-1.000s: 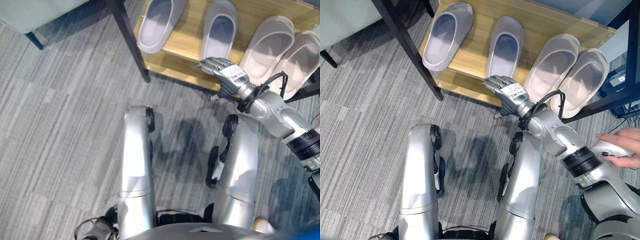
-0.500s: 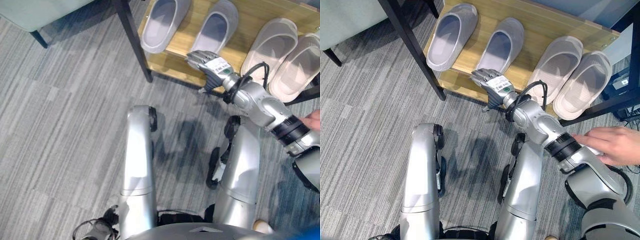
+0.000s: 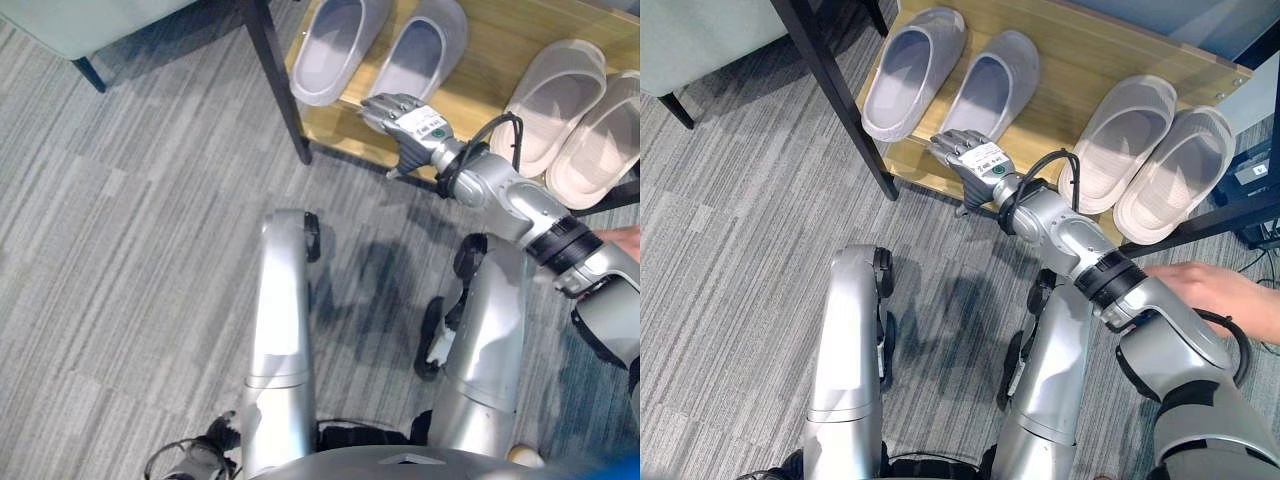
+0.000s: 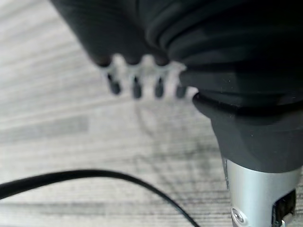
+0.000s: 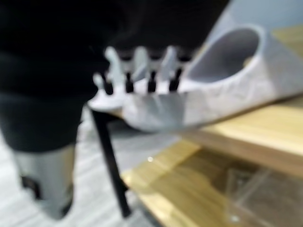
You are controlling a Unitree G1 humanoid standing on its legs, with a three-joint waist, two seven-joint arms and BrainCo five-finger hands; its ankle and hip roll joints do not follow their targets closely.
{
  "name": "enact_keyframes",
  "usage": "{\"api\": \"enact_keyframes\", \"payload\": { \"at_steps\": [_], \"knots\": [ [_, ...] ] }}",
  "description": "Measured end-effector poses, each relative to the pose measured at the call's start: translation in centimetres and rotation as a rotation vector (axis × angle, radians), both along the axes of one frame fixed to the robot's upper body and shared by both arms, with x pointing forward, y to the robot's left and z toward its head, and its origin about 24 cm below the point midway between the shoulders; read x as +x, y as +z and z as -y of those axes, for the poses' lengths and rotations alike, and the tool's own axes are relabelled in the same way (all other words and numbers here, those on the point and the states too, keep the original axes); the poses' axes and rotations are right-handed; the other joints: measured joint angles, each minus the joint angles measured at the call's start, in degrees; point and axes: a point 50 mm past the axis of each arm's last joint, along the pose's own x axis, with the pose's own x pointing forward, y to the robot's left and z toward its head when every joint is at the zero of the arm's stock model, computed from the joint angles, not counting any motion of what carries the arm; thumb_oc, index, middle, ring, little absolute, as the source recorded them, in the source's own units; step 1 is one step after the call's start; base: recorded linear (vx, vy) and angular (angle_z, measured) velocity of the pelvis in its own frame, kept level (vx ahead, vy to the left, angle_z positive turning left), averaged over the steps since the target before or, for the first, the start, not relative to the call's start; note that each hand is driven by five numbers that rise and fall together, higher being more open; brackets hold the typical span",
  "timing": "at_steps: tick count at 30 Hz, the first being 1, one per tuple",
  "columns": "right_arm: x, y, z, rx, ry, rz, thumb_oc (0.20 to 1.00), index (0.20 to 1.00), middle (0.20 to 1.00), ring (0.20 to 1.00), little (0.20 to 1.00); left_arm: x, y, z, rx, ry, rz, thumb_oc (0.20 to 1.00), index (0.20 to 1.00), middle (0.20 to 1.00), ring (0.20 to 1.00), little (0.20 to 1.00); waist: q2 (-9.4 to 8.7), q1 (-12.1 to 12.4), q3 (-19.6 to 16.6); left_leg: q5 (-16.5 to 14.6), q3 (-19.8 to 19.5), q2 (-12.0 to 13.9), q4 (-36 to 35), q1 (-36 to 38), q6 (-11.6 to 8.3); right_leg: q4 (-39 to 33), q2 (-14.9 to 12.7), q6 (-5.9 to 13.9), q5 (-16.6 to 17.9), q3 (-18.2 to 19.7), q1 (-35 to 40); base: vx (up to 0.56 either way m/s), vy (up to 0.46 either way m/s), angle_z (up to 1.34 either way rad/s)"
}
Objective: Arrange the slippers neatly on the shoe rack.
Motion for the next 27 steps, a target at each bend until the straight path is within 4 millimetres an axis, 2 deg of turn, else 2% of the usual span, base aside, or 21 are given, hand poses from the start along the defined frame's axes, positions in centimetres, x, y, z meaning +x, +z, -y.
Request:
{"api": "enact_keyframes", "payload": {
  "at_steps": [14,27],
  "knots": [
    [0.2,0.1,-0.6,-0.051,0.008,0.017,1.000,1.000,1.000,1.000,1.000,0.0,0.0,0.0,0.000,0.001,-0.001,1.000,1.000,1.000,1.000,1.000,0.25,0.1,0.0,0.0,-0.1,-0.8,0.0,0.0,-0.01,0.1,-0.6,-0.03,0.0,0.0,0.1,0.00,0.000,0.00],
    [1.4,-0.6,-0.7,0.028,-0.044,0.047,1.000,1.000,1.000,1.000,1.000,0.2,0.0,0.2,-0.019,0.051,0.015,1.000,1.000,1.000,1.000,1.000,0.28,0.2,-0.1,0.0,-0.2,-1.2,0.0,0.2,-0.01,0.5,-0.7,-0.33,-0.2,0.0,0.1,0.00,0.000,0.00]
  ]
}}
